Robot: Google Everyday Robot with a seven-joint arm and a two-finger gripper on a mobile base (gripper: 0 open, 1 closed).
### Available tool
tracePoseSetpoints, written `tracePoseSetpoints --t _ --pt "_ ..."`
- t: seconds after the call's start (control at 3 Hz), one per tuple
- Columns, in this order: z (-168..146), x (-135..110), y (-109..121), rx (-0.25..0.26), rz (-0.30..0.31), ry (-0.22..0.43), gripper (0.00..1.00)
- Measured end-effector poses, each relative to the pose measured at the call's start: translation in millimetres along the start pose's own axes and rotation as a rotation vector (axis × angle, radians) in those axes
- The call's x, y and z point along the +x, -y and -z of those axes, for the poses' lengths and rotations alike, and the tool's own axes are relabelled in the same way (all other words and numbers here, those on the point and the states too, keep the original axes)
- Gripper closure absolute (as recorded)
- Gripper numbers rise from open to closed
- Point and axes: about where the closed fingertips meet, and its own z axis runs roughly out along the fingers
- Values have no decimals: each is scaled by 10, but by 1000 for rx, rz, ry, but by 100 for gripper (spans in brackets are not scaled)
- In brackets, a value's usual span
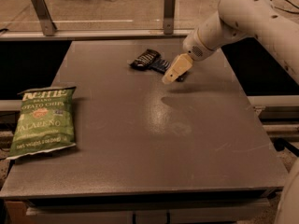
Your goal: Move rxbar blueberry near rxbar chocolate
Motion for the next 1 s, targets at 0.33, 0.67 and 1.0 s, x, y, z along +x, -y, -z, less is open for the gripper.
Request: tracePoseSetpoints --t 0.33,0.67,1.0 --pt "239 175 49 -13 -9 75 0" --pt "813 516 202 19 -12 196 0" --pt "937 597 237 35 -14 210 0"
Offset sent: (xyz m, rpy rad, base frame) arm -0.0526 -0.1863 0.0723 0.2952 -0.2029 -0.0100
